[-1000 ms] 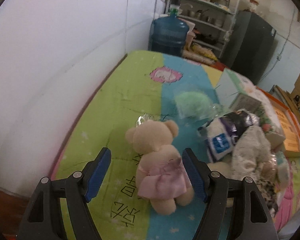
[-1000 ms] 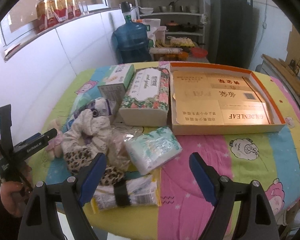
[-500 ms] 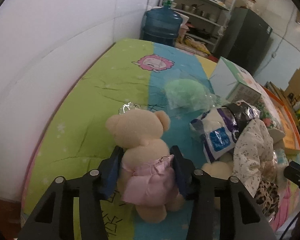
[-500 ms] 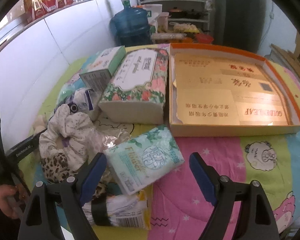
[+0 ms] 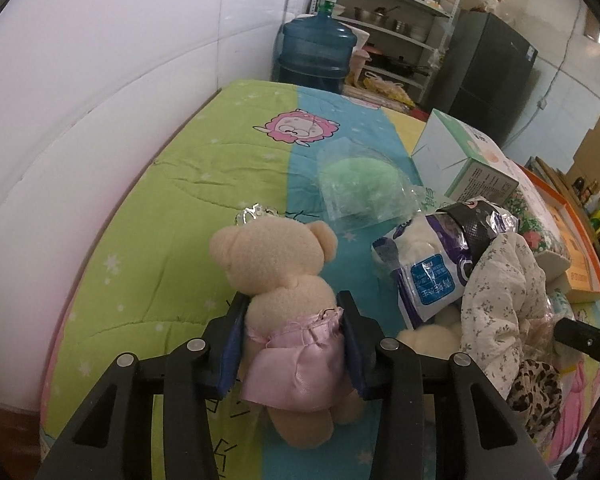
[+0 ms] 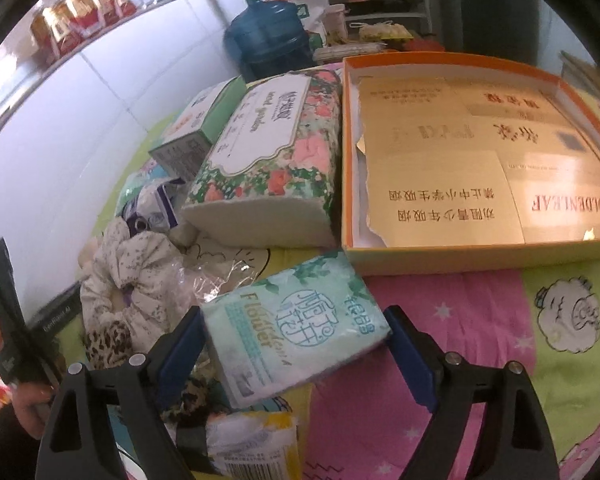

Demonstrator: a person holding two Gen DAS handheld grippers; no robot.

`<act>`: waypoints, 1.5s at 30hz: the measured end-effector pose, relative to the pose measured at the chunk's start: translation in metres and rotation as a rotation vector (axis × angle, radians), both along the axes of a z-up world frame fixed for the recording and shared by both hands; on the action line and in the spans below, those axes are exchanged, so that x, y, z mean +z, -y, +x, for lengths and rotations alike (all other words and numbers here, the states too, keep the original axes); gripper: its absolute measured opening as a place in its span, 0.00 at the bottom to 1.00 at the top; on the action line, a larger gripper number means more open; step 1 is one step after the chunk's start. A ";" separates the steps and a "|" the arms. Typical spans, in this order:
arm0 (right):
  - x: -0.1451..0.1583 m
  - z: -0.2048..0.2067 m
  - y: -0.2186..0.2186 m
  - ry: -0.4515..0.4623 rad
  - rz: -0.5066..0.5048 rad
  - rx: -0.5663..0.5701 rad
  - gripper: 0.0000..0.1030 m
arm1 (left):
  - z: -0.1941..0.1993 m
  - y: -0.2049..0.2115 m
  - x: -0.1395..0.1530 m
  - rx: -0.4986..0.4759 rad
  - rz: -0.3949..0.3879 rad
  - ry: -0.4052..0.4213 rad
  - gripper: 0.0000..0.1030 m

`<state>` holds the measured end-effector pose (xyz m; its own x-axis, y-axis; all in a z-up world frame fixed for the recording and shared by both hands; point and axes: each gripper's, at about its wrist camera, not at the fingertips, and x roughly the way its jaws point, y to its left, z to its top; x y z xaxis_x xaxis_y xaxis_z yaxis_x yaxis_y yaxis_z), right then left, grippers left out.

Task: Organize soft objects
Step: 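Grasp the pink-dress teddy bear with the left tool while the right tool grasps the white-green tissue pack, then carry the teddy bear with the left tool while the right tool carries the tissue pack into the gold box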

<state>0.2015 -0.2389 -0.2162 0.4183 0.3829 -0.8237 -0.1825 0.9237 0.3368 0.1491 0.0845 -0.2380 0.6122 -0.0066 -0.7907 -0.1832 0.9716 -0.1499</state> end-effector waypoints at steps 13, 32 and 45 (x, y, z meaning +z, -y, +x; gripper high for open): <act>0.024 -0.021 0.002 0.067 0.041 0.003 0.82 | -0.009 -0.002 0.011 -0.030 -0.015 0.034 0.39; 0.097 -0.074 0.028 0.239 -0.005 -0.154 0.82 | -0.035 0.045 0.127 -0.236 -0.061 0.223 0.40; 0.140 -0.100 0.097 0.354 -0.115 -0.308 0.82 | -0.017 0.137 0.166 -0.451 -0.148 0.264 0.40</act>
<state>0.1015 -0.3357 -0.0761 0.7603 0.1119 -0.6398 0.0204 0.9804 0.1957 0.1324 -0.0523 -0.0724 0.7008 -0.4137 -0.5812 0.3091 0.9103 -0.2752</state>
